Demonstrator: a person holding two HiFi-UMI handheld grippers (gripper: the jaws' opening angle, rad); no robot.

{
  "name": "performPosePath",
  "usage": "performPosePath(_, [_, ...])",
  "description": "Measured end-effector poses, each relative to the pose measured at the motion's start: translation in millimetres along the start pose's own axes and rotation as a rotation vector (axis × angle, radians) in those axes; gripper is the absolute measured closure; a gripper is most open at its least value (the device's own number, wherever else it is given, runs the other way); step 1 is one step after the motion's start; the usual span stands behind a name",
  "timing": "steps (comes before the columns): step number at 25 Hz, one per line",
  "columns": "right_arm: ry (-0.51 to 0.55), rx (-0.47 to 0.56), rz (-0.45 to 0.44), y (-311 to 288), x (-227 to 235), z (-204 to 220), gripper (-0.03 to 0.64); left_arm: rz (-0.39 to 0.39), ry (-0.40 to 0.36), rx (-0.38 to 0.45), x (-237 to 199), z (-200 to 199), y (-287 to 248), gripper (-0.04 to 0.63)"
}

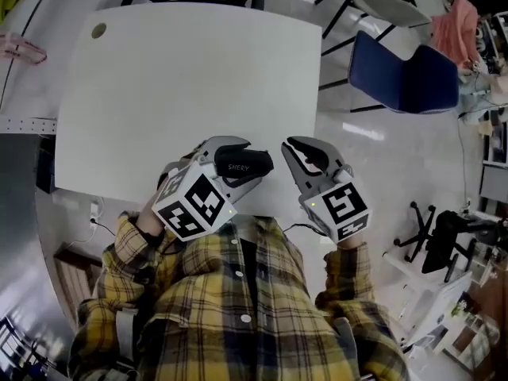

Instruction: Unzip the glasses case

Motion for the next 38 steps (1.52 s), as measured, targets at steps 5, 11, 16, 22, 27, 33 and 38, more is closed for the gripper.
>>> performPosePath(5, [-0.133,0.173,0.092,27,0,-66,0.606,-0.161,0.109,0.279,-8,-65,64,0.412])
performPosePath(11, [-0.203,0.381,0.168,58,-10,-118,0.606,-0.263,0.222,0.517,2,-111,110,0.564])
performPosePath(16, [-0.211,0.460,0.166,74,-20,-130,0.607,-0.309,0.228,0.599,13,-119,123,0.586])
performPosePath(22, [-0.180,0.471,0.145,83,-27,-132,0.618,-0.325,0.224,0.610,22,-123,124,0.588])
performPosePath(27, [-0.156,0.458,0.125,81,-30,-134,0.618,-0.328,0.213,0.595,22,-123,125,0.588])
performPosePath(33, [-0.153,0.442,0.125,79,-31,-130,0.618,-0.336,0.214,0.590,20,-119,126,0.588])
performPosePath(38, [-0.164,0.435,0.141,78,-29,-125,0.618,-0.336,0.217,0.578,20,-116,126,0.588])
Point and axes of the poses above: the fingertips, and each gripper's own axes: y backward along the fingers, x to its right, z out of its underside, the point moved 3 cm from there along y, backward along the fingers, and after that the axes turned 5 degrees about z, right-handed, at the moved point
